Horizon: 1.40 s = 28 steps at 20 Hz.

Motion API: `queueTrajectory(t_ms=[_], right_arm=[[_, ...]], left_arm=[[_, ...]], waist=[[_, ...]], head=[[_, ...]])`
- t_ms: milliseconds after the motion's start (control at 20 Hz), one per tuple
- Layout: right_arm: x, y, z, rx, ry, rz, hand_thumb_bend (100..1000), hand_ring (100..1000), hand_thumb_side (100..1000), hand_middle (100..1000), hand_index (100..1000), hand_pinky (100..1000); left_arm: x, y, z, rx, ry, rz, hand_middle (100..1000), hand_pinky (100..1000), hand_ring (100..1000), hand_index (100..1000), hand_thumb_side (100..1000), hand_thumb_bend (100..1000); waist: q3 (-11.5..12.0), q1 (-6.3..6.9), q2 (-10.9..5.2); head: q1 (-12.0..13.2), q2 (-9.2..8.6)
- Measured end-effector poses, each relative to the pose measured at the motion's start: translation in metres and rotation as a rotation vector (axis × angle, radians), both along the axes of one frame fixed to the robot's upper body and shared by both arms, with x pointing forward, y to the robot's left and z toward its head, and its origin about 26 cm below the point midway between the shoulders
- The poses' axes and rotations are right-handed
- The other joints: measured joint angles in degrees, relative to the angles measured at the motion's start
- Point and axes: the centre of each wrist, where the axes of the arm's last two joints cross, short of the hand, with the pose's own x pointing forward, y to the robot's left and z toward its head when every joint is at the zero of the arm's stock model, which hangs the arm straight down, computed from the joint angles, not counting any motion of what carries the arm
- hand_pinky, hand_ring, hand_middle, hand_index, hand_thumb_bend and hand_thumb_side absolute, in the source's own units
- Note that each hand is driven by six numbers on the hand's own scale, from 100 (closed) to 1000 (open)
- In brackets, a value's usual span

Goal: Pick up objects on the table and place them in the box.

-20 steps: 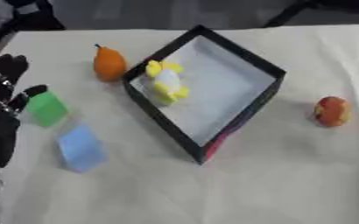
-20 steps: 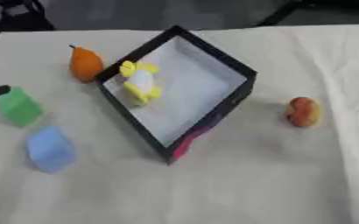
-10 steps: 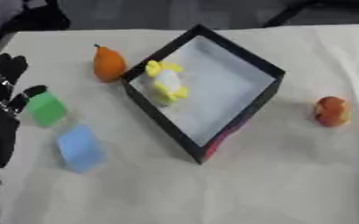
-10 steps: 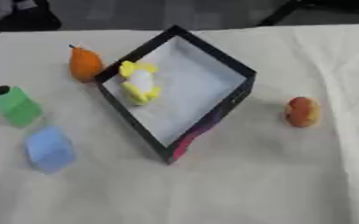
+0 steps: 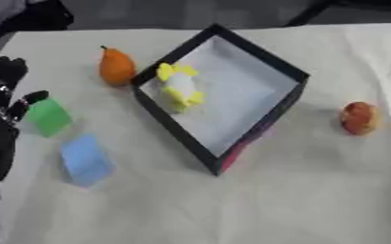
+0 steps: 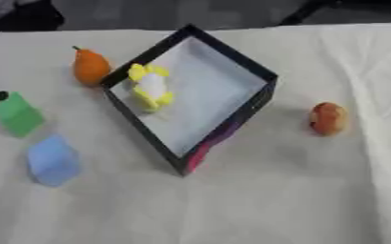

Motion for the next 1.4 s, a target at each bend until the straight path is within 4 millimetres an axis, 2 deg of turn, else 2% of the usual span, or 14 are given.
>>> queueTrajectory(t_ms=[350, 800, 1100, 1300, 1400], right_arm=[[0.0, -0.001, 0.001, -0.004, 0.0, -0.002, 100, 747, 538, 690, 832, 914], [0.001, -0.001, 0.006, -0.017, -0.006, -0.006, 100, 752, 532, 695, 834, 913], [0.004, -0.003, 0.026, -0.103, -0.033, -0.01, 100, 758, 530, 702, 837, 907], [0.007, -0.007, 0.047, -0.262, -0.066, -0.004, 100, 761, 431, 707, 836, 894], [0.01, -0.011, 0.061, -0.391, -0.077, -0.011, 100, 764, 349, 712, 837, 882]], left_arm=[[-0.001, 0.009, 0.002, -0.016, 0.006, 0.103, 881, 828, 1000, 867, 788, 157], [-0.002, 0.015, 0.004, -0.012, 0.015, 0.191, 847, 792, 1000, 848, 785, 150], [-0.003, 0.016, 0.004, -0.003, 0.021, 0.193, 838, 790, 1000, 843, 789, 148], [-0.005, 0.018, 0.003, 0.012, 0.028, 0.192, 825, 789, 1000, 837, 791, 146], [-0.005, 0.019, 0.003, 0.017, 0.03, 0.191, 823, 789, 1000, 836, 792, 146]], waist=[[0.17, 0.0, 0.0], [0.56, 0.0, 0.0], [0.45, -0.02, -0.1], [0.25, -0.03, -0.52], [0.22, -0.09, -0.58]], head=[[0.26, 0.05], [-0.22, 0.57], [-0.72, 2.92], [-0.24, 3.44], [0.14, 3.5]])
